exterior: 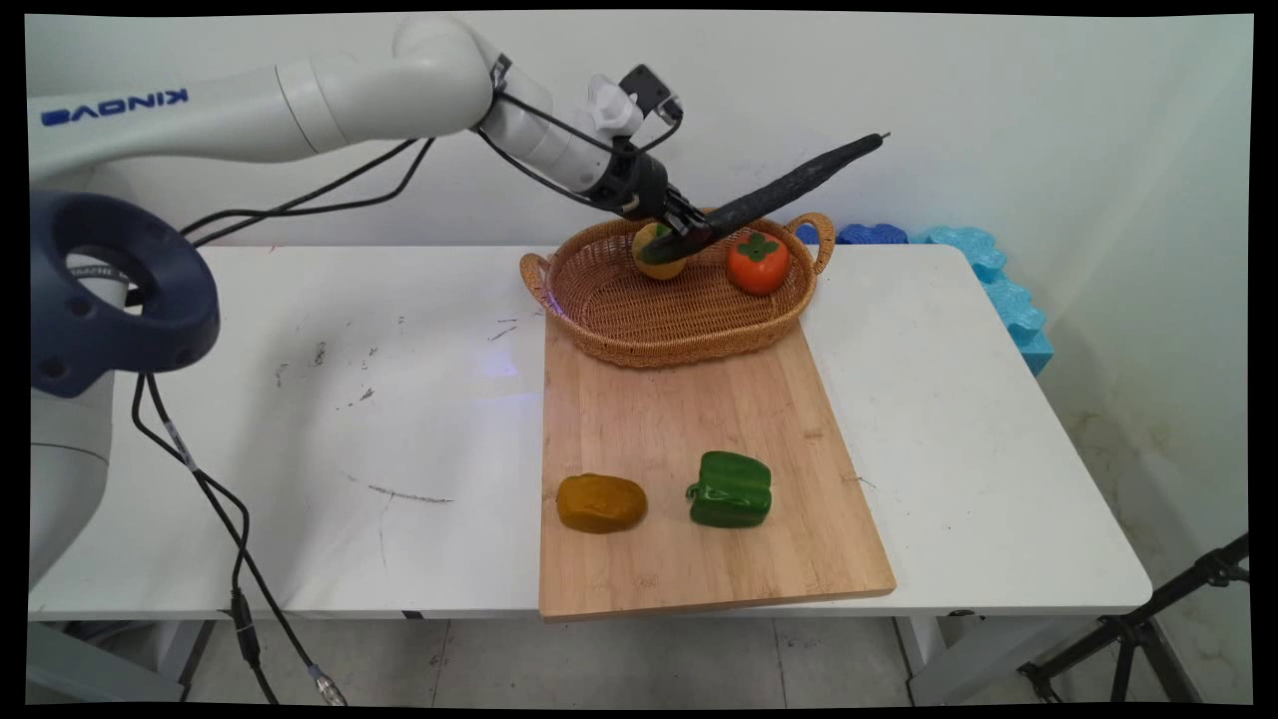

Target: Place the picked object in the vegetable basket

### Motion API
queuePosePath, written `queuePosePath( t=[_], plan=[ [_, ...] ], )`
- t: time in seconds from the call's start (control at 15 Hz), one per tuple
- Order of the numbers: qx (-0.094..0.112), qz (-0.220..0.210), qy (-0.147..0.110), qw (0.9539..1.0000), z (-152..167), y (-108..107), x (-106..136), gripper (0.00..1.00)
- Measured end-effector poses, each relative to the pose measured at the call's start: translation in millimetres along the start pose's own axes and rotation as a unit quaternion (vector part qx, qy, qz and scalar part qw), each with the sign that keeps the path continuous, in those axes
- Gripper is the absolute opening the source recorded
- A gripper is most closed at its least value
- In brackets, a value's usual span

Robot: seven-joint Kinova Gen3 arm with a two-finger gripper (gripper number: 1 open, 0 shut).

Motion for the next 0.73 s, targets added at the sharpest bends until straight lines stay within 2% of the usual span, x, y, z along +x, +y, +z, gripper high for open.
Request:
queuePosePath(
  t=[0.33, 0.4, 0.73],
  plan=[
    [-0.004, -0.005, 0.011, 0.9999, 14.5, -3.5, -11.7, 0.0],
    [-0.005, -0.006, 0.012, 0.9999, 16.1, -3.8, -12.9, 1.0],
    [-0.009, -0.007, 0.021, 0.9997, 23.3, -3.9, -17.8, 1.0]
  ],
)
